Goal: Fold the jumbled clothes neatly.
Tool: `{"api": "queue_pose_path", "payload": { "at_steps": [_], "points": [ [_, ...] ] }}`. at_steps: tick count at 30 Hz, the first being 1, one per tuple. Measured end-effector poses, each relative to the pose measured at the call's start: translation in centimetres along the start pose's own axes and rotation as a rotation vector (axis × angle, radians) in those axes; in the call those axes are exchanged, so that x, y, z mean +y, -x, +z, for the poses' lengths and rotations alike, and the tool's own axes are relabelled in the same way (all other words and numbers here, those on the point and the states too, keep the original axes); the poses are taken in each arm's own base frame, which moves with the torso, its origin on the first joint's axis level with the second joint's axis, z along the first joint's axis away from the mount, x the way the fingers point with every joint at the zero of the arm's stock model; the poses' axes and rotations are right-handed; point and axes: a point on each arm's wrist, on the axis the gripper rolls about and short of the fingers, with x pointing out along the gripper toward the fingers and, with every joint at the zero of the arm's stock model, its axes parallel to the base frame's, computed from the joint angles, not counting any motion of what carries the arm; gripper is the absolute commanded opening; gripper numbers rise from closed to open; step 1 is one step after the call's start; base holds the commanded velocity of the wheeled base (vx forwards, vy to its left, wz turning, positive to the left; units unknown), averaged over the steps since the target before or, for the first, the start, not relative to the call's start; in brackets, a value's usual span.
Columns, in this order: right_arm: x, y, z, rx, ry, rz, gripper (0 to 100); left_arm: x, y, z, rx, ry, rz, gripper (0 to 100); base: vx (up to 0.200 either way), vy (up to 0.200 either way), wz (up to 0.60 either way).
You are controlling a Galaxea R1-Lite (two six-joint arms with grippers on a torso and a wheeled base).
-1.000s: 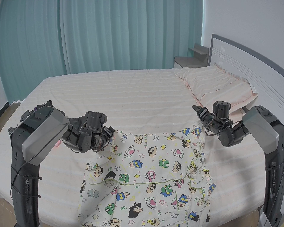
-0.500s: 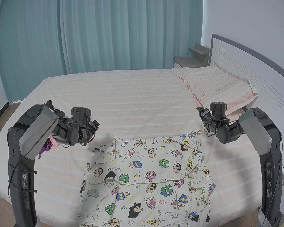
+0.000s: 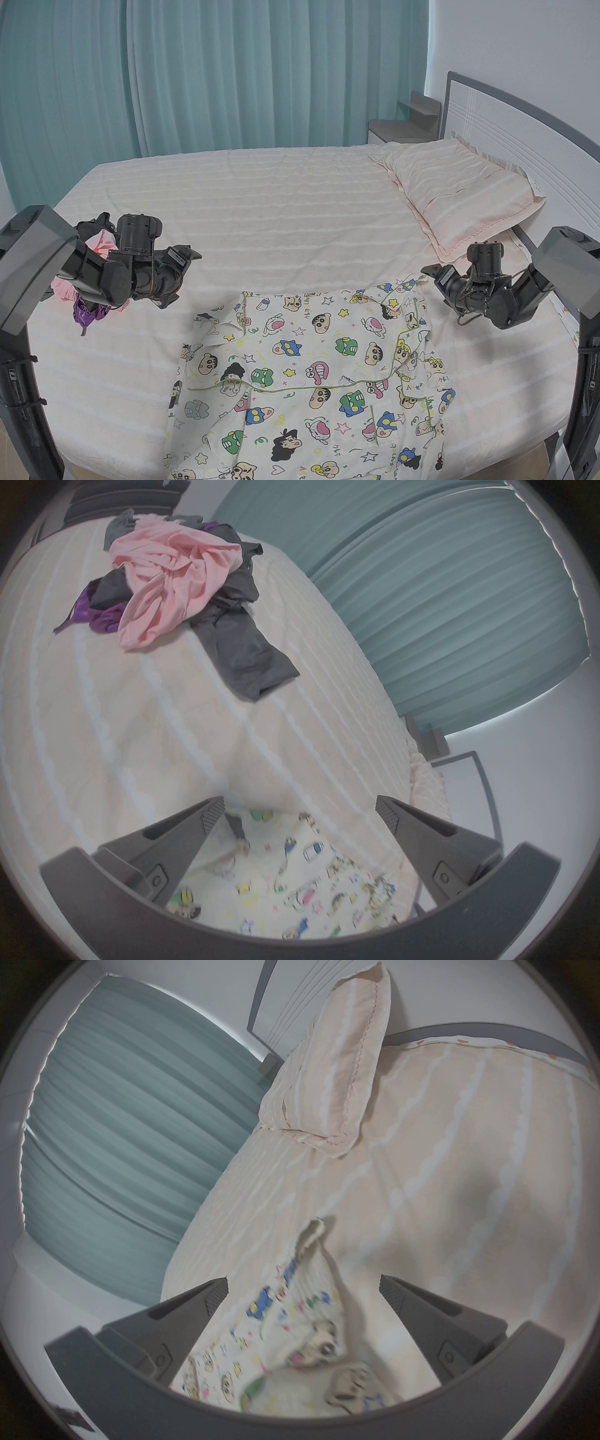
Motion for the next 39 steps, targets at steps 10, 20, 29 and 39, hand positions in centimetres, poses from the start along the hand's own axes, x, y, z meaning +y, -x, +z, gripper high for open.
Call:
{"api": "queue_pose_path", "payload": {
  "at_steps": [10, 20, 29, 39],
  "points": [
    [-4.5, 5.7, -2.0, 0.019, 0.195, 0.038, 100, 2.1, 7.0, -2.2, 0.106, 0.109, -0.088, 100, 0.0, 0.0, 0.0],
    [-0.7, 6.9, -3.0, -0.048, 0.188, 0.174, 100, 2.8, 10.6, -4.1, 0.149, 0.14, -0.135, 100, 0.0, 0.0, 0.0],
    [5.6, 6.7, -5.7, 0.005, 0.221, 0.294, 100, 2.7, 11.2, -4.6, 0.163, 0.143, -0.149, 100, 0.0, 0.0, 0.0],
    [10.1, 2.5, -7.6, 0.024, 0.192, 0.211, 100, 2.9, 11.4, -5.0, 0.162, 0.135, -0.17, 100, 0.0, 0.0, 0.0]
  ]
}}
